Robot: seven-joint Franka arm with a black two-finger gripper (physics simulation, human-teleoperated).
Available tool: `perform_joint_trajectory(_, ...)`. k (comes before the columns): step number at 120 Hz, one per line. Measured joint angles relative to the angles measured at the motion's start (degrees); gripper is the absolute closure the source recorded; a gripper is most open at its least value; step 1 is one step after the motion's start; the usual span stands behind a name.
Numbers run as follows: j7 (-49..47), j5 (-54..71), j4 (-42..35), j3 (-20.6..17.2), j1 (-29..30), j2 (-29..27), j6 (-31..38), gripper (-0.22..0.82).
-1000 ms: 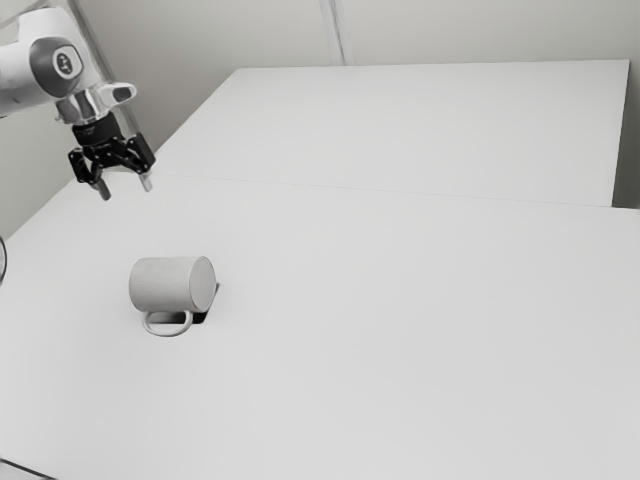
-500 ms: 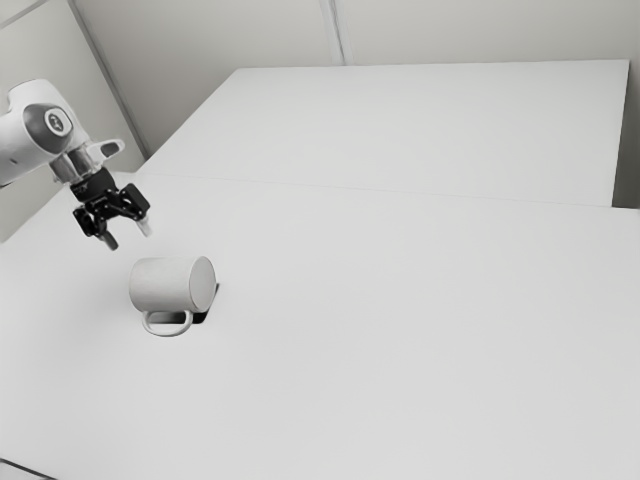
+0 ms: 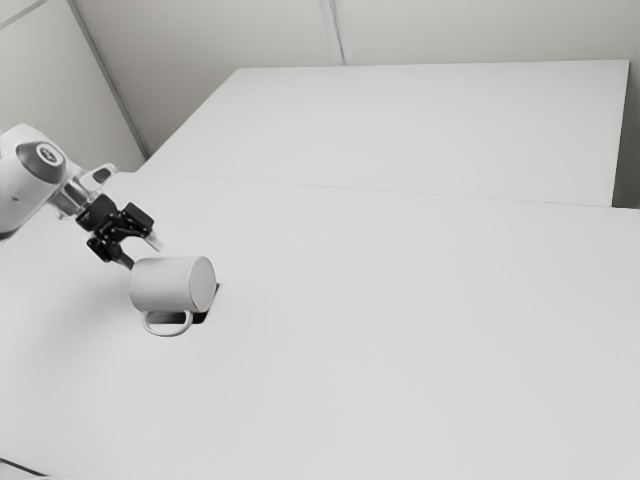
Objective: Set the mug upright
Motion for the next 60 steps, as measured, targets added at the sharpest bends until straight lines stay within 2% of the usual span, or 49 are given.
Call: perform_joint_trajectory(60,6.5,-10.4,-2.9,0.1,2.3,1.7,-1.5,0.0)
